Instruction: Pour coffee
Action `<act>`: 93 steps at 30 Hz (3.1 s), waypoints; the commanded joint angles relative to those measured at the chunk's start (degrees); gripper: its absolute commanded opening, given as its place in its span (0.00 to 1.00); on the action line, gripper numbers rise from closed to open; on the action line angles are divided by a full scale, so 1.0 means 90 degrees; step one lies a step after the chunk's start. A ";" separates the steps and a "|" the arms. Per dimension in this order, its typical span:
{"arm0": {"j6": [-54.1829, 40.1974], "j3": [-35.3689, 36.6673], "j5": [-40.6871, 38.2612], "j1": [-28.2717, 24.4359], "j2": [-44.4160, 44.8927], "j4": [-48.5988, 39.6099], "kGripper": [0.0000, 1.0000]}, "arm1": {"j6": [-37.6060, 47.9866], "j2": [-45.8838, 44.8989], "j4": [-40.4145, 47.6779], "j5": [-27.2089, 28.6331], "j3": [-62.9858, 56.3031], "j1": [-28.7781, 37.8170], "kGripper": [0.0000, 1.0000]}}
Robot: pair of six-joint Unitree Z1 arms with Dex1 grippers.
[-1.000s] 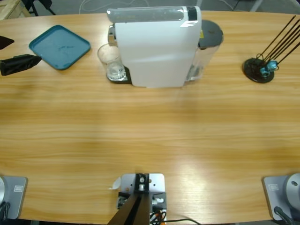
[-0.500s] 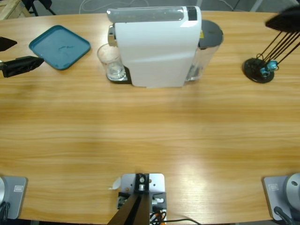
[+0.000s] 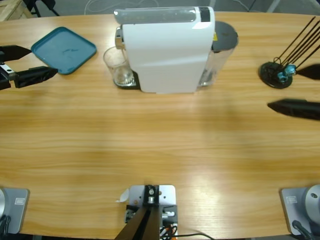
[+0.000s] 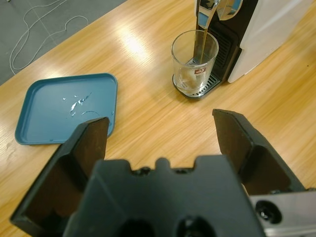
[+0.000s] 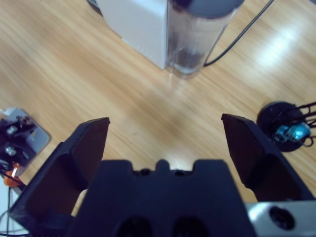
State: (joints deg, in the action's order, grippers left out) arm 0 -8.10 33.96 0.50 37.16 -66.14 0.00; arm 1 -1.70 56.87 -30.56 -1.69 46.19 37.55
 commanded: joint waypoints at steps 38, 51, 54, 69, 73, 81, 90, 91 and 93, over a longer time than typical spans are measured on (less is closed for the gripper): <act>0.0070 -0.0570 -0.0690 0.0598 -0.0067 0.0576 0.91 | 0.0108 -0.1446 0.1208 -0.0107 -0.1548 0.0026 1.00; 0.0079 -0.0600 -0.0696 0.0598 -0.0060 0.0576 0.91 | 0.0120 -0.1446 0.1253 -0.0184 -0.1577 0.0026 1.00; 0.0079 -0.0604 -0.0692 0.0598 -0.0054 0.0576 0.91 | 0.0120 -0.1438 0.1263 -0.0193 -0.1577 0.0026 1.00; 0.0079 -0.0619 -0.0700 0.0598 -0.0167 0.0674 0.91 | 0.0130 -0.1387 0.1296 -0.0184 -0.1597 0.0036 1.00; 0.0079 -0.0619 -0.0700 0.0598 -0.0151 0.0674 0.91 | 0.0130 -0.1387 0.1306 -0.0184 -0.1597 0.0036 1.00; 0.0079 -0.0619 -0.0700 0.0598 -0.0171 0.0674 0.91 | 0.0149 -0.1352 0.1315 -0.0184 -0.1597 0.0036 1.00; 0.0089 -0.0629 -0.0700 0.0598 -0.0157 0.0674 0.91 | 0.0169 -0.1335 0.1325 -0.0193 -0.1607 0.0036 1.00; 0.0089 -0.0629 -0.0700 0.0598 -0.0157 0.0674 0.91 | 0.0169 -0.1335 0.1325 -0.0193 -0.1607 0.0036 1.00; 0.0089 -0.0629 -0.0700 0.0598 -0.0153 0.0674 0.91 | 0.0179 -0.1329 0.1325 -0.0201 -0.1607 0.0036 1.00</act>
State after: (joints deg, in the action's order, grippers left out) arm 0 -7.87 30.20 -4.92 42.09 -66.15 5.40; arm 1 -0.92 44.33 -19.25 -2.39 33.98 37.56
